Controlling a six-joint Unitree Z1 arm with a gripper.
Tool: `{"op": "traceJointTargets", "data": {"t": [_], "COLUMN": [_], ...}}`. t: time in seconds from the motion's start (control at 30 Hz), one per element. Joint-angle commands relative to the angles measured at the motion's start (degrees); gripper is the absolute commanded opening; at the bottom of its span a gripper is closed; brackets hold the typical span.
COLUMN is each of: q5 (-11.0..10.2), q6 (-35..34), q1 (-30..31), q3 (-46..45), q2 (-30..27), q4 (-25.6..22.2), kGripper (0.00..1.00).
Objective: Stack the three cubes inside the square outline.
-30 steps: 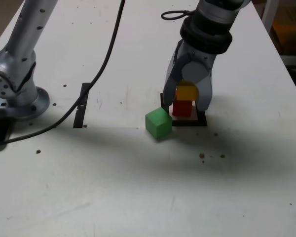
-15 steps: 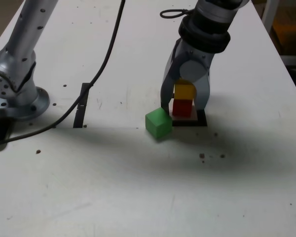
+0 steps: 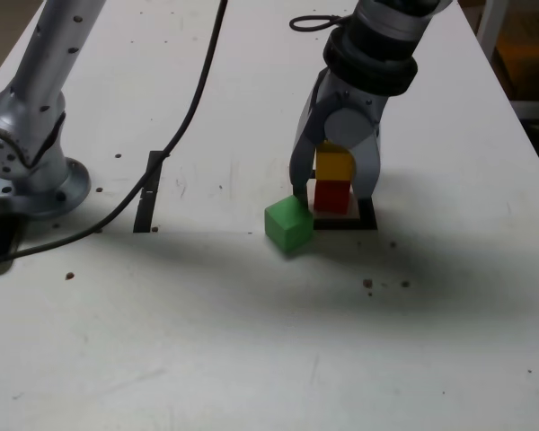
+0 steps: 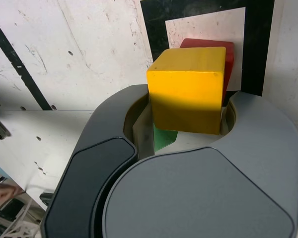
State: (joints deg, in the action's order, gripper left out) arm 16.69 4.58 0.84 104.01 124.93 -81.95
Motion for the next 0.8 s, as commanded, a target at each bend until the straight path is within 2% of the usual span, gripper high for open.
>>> {"op": "traceJointTargets", "data": {"t": [0.0,0.43,0.63,0.77], "q5": [0.21,0.41,-1.29,-3.08], "q6": [0.04,0.09,-0.01,-1.07], "q1": [0.22,0.81,1.07,1.82], "q3": [0.02,-0.38,0.59,0.82], "q2": [-0.3,-0.15,-1.38,-4.91], "q4": [-0.2,0.02,-0.27,-1.32], "kGripper": [0.61,0.68,0.7,0.71]}}
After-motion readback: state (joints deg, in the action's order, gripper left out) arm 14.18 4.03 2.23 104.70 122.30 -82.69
